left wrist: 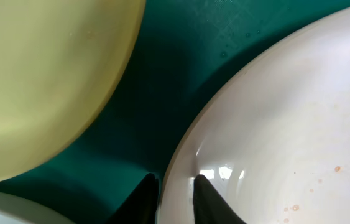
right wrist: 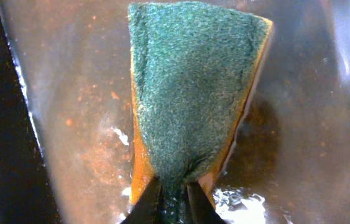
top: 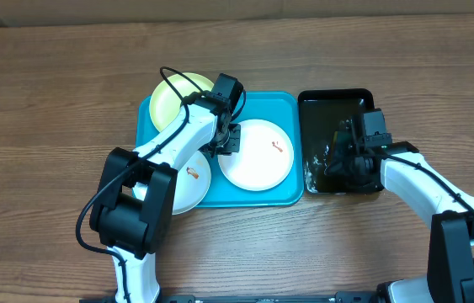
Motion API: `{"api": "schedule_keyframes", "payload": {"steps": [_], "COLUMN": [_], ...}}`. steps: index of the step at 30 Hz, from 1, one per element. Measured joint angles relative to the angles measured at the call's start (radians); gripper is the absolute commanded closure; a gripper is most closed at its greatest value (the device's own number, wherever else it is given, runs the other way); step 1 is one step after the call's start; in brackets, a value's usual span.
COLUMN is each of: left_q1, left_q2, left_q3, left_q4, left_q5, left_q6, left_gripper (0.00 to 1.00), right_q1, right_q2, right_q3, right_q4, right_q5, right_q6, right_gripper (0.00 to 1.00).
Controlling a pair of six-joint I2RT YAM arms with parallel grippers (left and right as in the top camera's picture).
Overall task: Clean dirty plates on tray and stack at the side
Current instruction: 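Grasp the green sponge in the black tray with right gripper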
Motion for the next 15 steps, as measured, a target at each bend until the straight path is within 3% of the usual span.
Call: {"api": "schedule_keyframes", "payload": {"steps": [5, 11, 15], "left_q1": [0.0, 0.0, 0.0], "left_q2": [0.0, 0.0, 0.0], "left_q3": [0.0, 0.0, 0.0], "left_q4": [-0.001, -0.017, -0.019], "left_q5": [0.002, 0.003, 0.005], "left_q6": [-0.001, 0.0, 0.0], "left_gripper": [0.7, 0.67, 0.68], "right_q1": [-0.006, -0.013, -0.013], "right_q2": [0.0, 0.0, 0.024], "right_q3": [0.025, 0.062, 0.06], "right_q4": [0.003, 0.051, 0.112], "right_q5": [0.006, 0.051, 0.066], "right_q6": [-0.004, -0.006, -0.006], "right_gripper": [0.28, 0.28, 0.35]}}
